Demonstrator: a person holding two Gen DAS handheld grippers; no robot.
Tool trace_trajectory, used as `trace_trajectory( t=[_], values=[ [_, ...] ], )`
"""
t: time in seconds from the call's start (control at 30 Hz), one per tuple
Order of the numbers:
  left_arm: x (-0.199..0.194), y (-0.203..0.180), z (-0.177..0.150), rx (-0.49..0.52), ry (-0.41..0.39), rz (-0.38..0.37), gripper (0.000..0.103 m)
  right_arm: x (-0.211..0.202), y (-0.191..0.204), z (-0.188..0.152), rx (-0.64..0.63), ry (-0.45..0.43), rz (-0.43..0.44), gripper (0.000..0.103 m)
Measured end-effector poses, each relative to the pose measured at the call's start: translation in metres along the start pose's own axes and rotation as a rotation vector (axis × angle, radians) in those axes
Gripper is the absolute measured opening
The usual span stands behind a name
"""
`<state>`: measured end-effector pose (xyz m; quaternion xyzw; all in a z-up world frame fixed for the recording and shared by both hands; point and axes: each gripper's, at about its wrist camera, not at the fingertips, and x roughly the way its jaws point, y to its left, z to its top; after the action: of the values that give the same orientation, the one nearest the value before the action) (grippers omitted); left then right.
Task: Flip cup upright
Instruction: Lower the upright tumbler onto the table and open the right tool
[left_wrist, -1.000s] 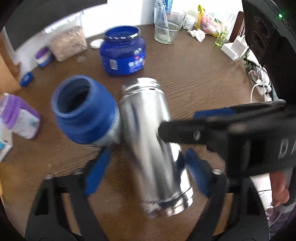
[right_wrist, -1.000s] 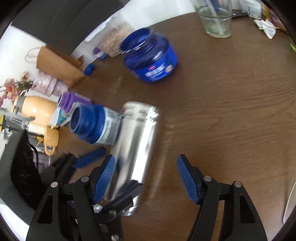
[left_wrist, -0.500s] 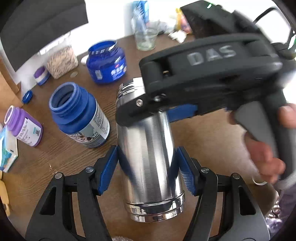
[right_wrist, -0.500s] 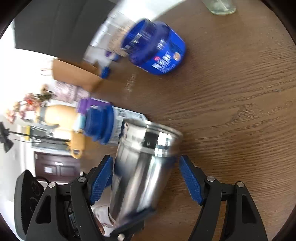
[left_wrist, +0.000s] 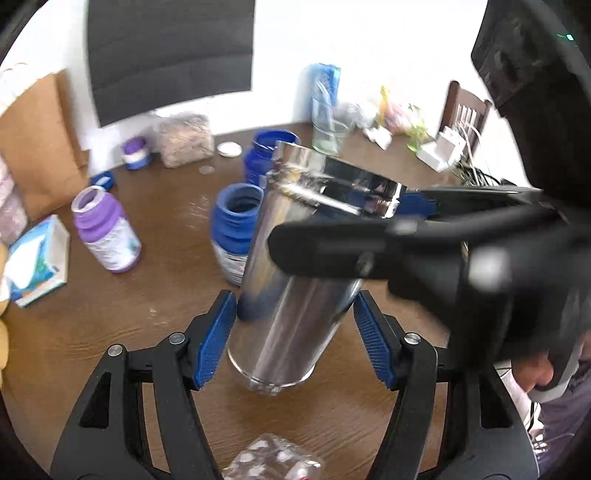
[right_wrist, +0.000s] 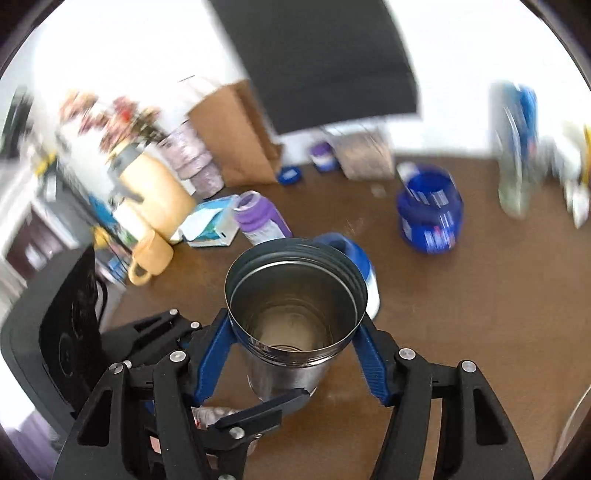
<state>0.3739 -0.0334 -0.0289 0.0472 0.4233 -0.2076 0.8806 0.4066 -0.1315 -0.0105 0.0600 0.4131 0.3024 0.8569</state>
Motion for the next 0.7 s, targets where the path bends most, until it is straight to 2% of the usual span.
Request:
trace_trajectory(
  t=[0.03, 0.23, 0.37, 0.43, 0.53, 0.7],
  values=[
    [-0.002, 0.003, -0.001, -0.003, -0.011, 0.016, 0.062, 0.001, 0.013, 0.003, -0.048, -0.005, -0.026, 0.067],
    [0.007, 0.038, -0.023, -0.062, -0.042, -0.017, 0.061, 0.030, 0.060, -0.001, -0.263, 0.011, -0.135, 0.067],
    [0.017, 0.056, -0.037, -0.141, -0.016, -0.044, 0.061, 0.052, 0.069, -0.010, -0.309, 0.012, -0.157, 0.067],
    [0.019, 0.059, -0.036, -0.135, -0.010, -0.044, 0.061, 0.054, 0.073, -0.012, -0.323, -0.003, -0.166, 0.067],
    [0.018, 0.063, -0.035, -0.133, 0.013, -0.042, 0.063, 0.055, 0.073, -0.011, -0.309, 0.002, -0.142, 0.068],
    [0.018, 0.073, -0.040, -0.185, 0.027, -0.068, 0.064, 0.054, 0.076, -0.013, -0.294, 0.033, -0.104, 0.067]
  ],
)
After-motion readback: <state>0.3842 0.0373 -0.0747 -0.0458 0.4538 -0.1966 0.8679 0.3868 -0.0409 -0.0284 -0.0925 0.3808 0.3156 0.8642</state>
